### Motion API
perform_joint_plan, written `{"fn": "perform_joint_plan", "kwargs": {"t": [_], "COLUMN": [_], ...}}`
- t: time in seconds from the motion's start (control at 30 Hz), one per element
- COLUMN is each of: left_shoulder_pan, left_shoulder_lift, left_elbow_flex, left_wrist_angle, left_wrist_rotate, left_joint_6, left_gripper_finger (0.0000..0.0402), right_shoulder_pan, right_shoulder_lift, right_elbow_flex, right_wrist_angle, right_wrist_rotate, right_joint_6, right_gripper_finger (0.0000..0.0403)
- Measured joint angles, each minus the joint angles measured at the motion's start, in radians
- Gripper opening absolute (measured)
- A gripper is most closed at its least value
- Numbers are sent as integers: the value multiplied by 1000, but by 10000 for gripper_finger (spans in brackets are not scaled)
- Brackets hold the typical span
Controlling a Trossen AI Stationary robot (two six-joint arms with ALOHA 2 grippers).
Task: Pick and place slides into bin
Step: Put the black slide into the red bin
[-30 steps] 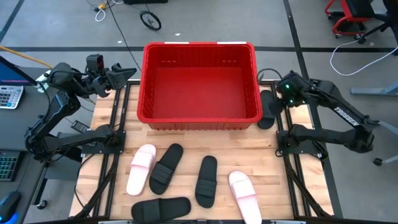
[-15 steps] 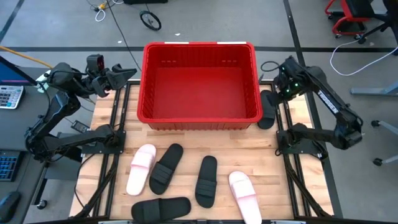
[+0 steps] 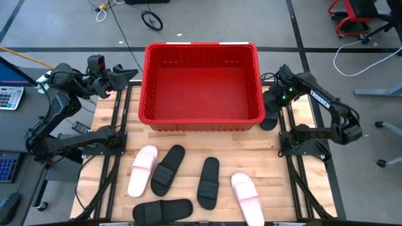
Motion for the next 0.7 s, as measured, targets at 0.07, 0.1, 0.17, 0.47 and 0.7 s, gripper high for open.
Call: {"fn": "perform_joint_plan", "kwargs": {"t": [0.07,0.1,0.17,0.47,0.7], "left_shoulder_pan": [0,0,0,0,0], "left_shoulder_lift": [0,0,0,0,0], "left_elbow_flex": [0,0,0,0,0], "left_wrist_angle": [0,0,0,-2,-8], "left_wrist_rotate": [0,0,0,0,0], "left_joint_6": [16,26,39,42,44], "left_gripper_finger": [107,107,107,107,107], "right_shoulder_pan": [-1,-1,0,-1,23], "right_shoulder_lift": [9,15,29,108,152], "right_elbow_flex": [-11,-15,-18,-18,-18], "right_wrist_angle": [11,20,27,69,165], "right_wrist_rotate": [4,6,6,145,137], "right_joint_6": [54,79,115,384,472], "right_gripper_finger": [184,183,183,193,190]}}
